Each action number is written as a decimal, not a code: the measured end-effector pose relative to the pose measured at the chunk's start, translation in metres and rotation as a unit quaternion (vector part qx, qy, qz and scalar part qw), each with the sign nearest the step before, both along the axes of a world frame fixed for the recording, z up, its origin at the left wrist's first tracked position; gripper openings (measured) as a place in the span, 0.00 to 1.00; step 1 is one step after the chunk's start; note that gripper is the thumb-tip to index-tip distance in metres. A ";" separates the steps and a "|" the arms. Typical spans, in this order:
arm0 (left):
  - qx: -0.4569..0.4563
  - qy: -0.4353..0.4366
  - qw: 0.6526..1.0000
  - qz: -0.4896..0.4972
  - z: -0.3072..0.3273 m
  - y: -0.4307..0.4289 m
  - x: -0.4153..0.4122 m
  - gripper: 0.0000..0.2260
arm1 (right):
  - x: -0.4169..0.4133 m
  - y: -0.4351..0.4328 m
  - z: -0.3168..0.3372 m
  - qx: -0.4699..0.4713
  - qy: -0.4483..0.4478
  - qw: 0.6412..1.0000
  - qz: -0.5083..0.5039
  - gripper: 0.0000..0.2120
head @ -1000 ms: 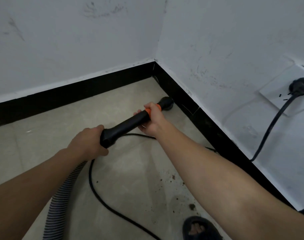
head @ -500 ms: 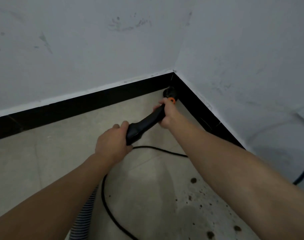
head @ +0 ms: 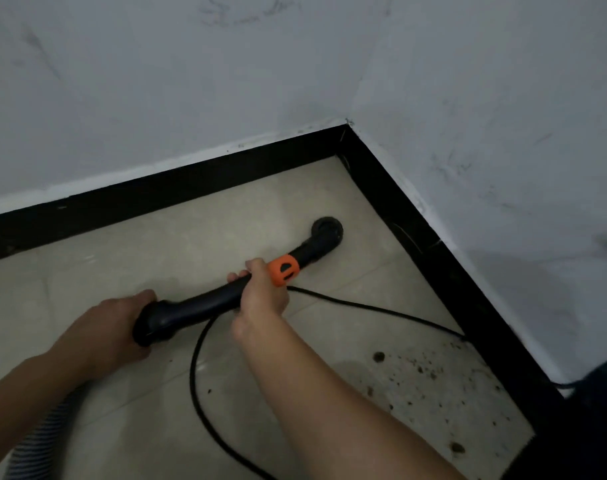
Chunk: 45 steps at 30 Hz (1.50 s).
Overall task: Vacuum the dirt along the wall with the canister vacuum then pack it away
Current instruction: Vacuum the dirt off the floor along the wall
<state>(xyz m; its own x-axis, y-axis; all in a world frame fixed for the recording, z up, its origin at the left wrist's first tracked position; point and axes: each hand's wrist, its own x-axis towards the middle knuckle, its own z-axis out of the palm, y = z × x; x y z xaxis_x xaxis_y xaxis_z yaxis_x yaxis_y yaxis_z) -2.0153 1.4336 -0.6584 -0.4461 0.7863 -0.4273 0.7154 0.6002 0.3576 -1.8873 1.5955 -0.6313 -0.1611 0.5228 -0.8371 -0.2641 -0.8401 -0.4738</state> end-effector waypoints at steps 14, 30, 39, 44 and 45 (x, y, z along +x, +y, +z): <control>-0.134 -0.041 0.980 -0.141 0.013 -0.028 -0.023 0.20 | 0.058 -0.096 0.041 -0.194 -0.037 0.979 -0.050 0.10; -0.021 -0.072 0.986 -0.149 0.042 0.078 0.093 0.14 | 0.113 0.014 0.050 -0.120 -0.035 0.974 -0.187 0.04; 0.023 -0.076 0.994 0.069 0.152 0.020 0.104 0.14 | 0.087 0.015 0.170 -0.122 -0.064 0.977 0.164 0.08; -0.056 -0.062 0.992 0.092 0.225 -0.005 0.133 0.18 | 0.087 0.016 0.241 -0.084 -0.109 0.967 0.215 0.08; -0.086 -0.066 0.989 0.099 0.239 -0.008 0.138 0.18 | 0.089 0.018 0.253 -0.062 -0.122 0.967 0.215 0.07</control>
